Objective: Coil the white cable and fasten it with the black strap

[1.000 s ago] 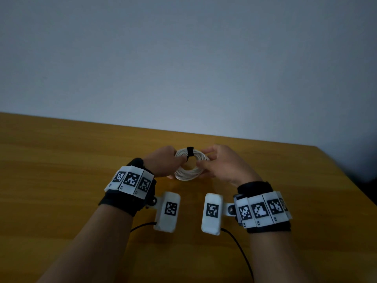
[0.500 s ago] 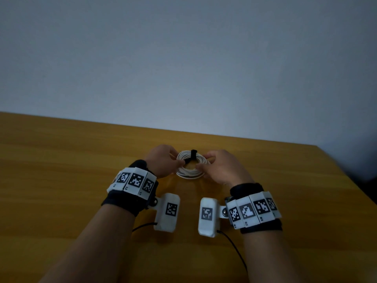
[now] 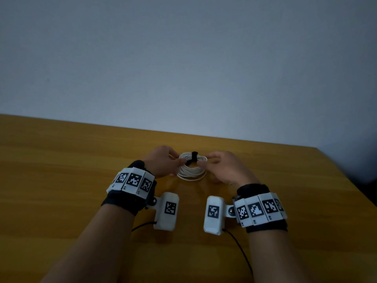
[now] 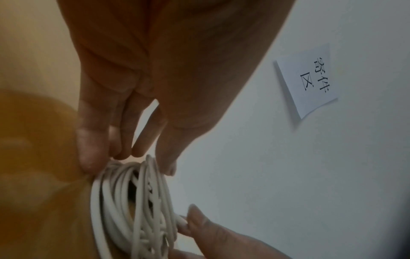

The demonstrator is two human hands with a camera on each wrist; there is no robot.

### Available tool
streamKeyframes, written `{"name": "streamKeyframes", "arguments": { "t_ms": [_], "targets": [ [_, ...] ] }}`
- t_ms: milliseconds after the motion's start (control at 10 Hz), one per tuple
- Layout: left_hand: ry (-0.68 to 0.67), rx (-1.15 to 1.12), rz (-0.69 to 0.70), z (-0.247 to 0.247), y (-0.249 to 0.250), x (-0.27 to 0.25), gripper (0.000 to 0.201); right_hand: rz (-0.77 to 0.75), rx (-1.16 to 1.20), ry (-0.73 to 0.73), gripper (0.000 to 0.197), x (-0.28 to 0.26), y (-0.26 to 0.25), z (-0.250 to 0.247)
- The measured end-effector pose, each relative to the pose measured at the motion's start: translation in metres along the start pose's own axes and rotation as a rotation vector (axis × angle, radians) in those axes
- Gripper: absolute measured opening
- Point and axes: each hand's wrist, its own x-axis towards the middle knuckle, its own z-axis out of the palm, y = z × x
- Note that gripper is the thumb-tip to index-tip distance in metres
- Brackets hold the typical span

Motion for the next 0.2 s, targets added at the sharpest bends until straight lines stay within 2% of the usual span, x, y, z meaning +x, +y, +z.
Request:
{"name": "streamKeyframes", "arguments": {
  "t_ms": [100, 200],
  "targets": [
    [0.015, 0.050, -0.002, -0.004, 0.005, -0.003, 0.038, -0.011, -0.010, 0.052, 0.064, -0.005, -0.004, -0.016],
    [0.099, 0.125, 0.023, -0.008, 0.008, -0.004, 0.042, -0.117, 0.103, 0.227, 0.050, -0.018, -0.014, -0.043]
  ]
}}
